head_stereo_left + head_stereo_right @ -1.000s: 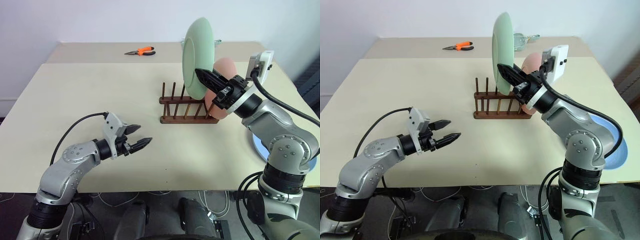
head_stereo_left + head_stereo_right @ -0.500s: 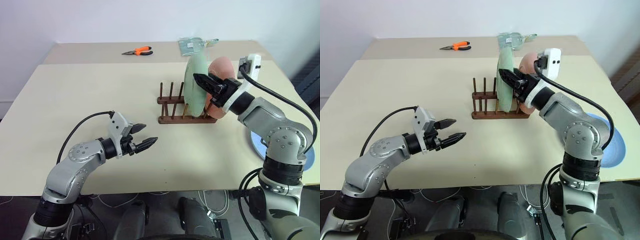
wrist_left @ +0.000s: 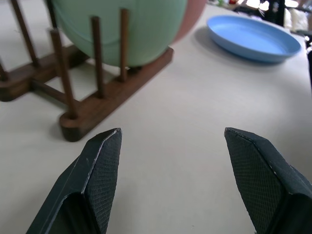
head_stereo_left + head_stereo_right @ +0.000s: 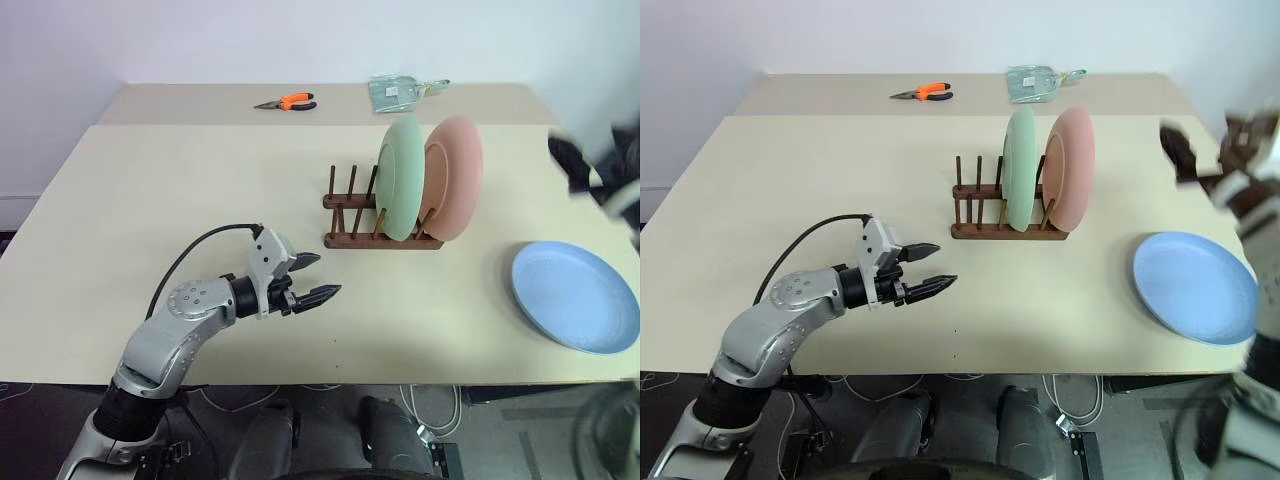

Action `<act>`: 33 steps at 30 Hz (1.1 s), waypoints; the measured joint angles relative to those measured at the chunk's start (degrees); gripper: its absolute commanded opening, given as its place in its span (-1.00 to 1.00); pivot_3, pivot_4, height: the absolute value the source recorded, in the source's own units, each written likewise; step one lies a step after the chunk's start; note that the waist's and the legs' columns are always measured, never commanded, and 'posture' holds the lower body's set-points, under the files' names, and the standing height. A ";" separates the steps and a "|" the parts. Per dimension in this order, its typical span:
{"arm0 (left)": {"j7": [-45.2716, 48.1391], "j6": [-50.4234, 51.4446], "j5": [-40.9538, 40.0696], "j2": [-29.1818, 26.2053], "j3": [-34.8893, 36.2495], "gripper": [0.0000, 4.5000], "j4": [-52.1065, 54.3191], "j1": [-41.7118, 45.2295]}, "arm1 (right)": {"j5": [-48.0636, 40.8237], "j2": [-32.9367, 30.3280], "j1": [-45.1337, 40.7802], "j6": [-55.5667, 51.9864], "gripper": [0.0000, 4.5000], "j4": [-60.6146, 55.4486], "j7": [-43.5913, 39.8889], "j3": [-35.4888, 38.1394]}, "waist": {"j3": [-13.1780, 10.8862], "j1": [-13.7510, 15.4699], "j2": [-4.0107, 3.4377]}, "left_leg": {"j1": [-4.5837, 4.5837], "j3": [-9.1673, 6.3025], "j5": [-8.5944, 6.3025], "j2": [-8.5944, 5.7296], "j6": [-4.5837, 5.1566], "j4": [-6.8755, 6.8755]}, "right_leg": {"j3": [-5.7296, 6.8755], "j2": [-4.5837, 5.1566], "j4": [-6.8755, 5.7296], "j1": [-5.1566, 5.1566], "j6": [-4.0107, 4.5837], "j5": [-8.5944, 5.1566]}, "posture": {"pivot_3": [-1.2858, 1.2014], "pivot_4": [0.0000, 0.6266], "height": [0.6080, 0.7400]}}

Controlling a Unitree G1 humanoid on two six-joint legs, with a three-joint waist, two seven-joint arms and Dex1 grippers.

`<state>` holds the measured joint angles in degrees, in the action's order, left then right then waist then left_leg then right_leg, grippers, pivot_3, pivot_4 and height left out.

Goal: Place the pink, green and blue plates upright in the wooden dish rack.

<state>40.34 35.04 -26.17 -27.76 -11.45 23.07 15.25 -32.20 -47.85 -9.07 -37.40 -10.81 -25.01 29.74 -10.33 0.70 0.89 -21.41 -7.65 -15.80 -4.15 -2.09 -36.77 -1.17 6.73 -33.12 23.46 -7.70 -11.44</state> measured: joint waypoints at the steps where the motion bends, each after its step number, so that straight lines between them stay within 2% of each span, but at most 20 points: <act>1: 0.29 -0.19 0.24 0.16 -0.32 0.54 -0.49 0.38 | -0.01 -0.02 2.91 -0.85 0.99 -1.23 -1.34 -0.85 | 0.00 -0.29 -0.09 | 0.03 0.08 0.00 0.01 0.00 -0.01 | -0.06 0.00 0.00 0.01 0.01 0.01 | 0.03 -0.52 1.00; 4: 1.42 -0.75 0.78 1.04 -1.40 0.54 -1.26 1.64 | 0.63 0.26 10.78 -2.77 0.99 -7.23 -3.07 -3.67 | 0.07 -1.16 -0.30 | 0.04 0.24 -0.01 0.05 0.01 -0.06 | -0.17 0.01 -0.05 -0.03 -0.19 -0.11 | 0.03 -0.52 1.00; 8: 2.42 -0.95 1.47 1.25 -1.57 0.54 -2.50 2.53 | 3.53 1.09 14.26 -5.63 0.99 -10.16 -0.69 -6.97 | 0.07 -1.31 -0.28 | 0.05 0.16 -0.01 0.08 0.00 -0.17 | -0.10 0.00 -0.04 -0.04 -0.18 -0.12 | 0.03 -0.52 1.00; 9: 2.61 -0.96 1.63 1.39 -1.57 0.54 -2.65 2.53 | 4.33 1.48 14.41 -6.30 0.88 -10.16 -0.06 -8.08 | 0.06 -1.25 -0.27 | 0.02 0.15 -0.02 0.06 0.01 -0.18 | -0.10 0.02 -0.01 -0.04 -0.18 -0.12 | 0.03 -0.52 1.00; 11: 3.06 -0.96 1.82 1.47 -1.57 0.54 -2.77 2.54 | 5.89 1.77 14.39 -7.45 0.63 -10.09 0.83 -10.41 | 0.06 -1.11 -0.27 | -0.02 0.15 -0.02 0.03 0.02 -0.18 | -0.10 0.06 0.00 -0.01 -0.19 -0.11 | 0.03 -0.52 1.00; 13: 3.29 -0.98 1.86 1.48 -1.54 0.54 -2.77 2.55 | 7.93 1.79 13.77 -8.12 0.21 -8.86 1.92 -12.20 | 0.05 -1.02 -0.25 | -0.02 0.15 -0.03 0.01 0.04 -0.19 | -0.11 0.06 0.01 -0.01 -0.19 -0.11 | 0.03 -0.52 1.00; 18: 3.32 -0.99 1.91 1.42 -1.21 0.54 -2.71 2.43 | 13.68 1.74 11.30 -7.80 -0.97 -4.97 4.38 -14.91 | 0.06 -0.47 -0.20 | 0.01 0.16 -0.03 0.02 0.04 -0.22 | -0.10 0.05 0.00 -0.03 -0.20 -0.11 | 0.03 -0.52 1.00; 23: 3.20 -0.99 1.91 1.36 -1.05 0.54 -2.65 2.17 | 17.52 1.49 6.41 -4.79 -0.99 -2.83 5.22 -14.93 | 0.04 -0.25 -0.21 | 0.00 0.15 -0.03 0.02 0.04 -0.22 | -0.09 0.05 -0.01 -0.02 -0.20 -0.11 | 0.03 -0.52 1.00; 25: 3.16 -1.05 1.93 1.27 -0.92 0.54 -2.66 1.90 | 17.96 1.50 2.17 -2.60 -0.99 -2.01 5.66 -14.02 | -0.05 -0.34 -0.33 | -0.01 0.18 -0.03 0.01 0.04 -0.23 | -0.12 0.05 -0.01 0.00 -0.21 -0.10 | 0.03 -0.52 1.00; 27: 3.12 -1.60 2.01 1.08 -0.65 0.54 -2.81 1.73 | 17.22 1.99 -5.77 0.03 -0.99 -1.49 6.42 -11.63 | -0.11 -0.55 -0.41 | 0.00 0.20 -0.03 0.02 0.04 -0.22 | -0.12 0.04 -0.03 0.01 -0.20 -0.09 | 0.03 -0.52 1.00; 30: 3.00 -2.22 2.26 1.04 -0.45 0.54 -3.16 1.97 | 10.70 4.60 -20.60 1.69 -0.99 -4.32 6.62 -7.16 | -0.15 -0.67 -0.49 | 0.02 0.06 -0.03 0.06 0.04 -0.15 | -0.03 -0.04 -0.04 0.00 -0.20 -0.09 | 0.03 -0.52 1.00; 33: 2.82 -2.95 2.69 1.05 0.00 0.54 -3.88 2.17 | 0.77 8.60 -29.43 -0.91 -0.99 -9.32 6.01 -5.74 | -0.05 -0.34 -0.22 | 0.01 -0.20 -0.03 0.08 0.04 -0.07 | 0.14 -0.08 -0.04 -0.03 -0.05 0.02 | 0.03 -0.52 1.00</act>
<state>43.16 32.09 -23.48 -26.71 -11.46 19.19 17.43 -31.43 -39.25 -38.50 -38.31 -20.13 -19.00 23.99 -10.38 0.36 0.66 -21.40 -7.85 -15.83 -4.07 -2.05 -36.84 -1.03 6.65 -33.17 23.42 -7.75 -11.42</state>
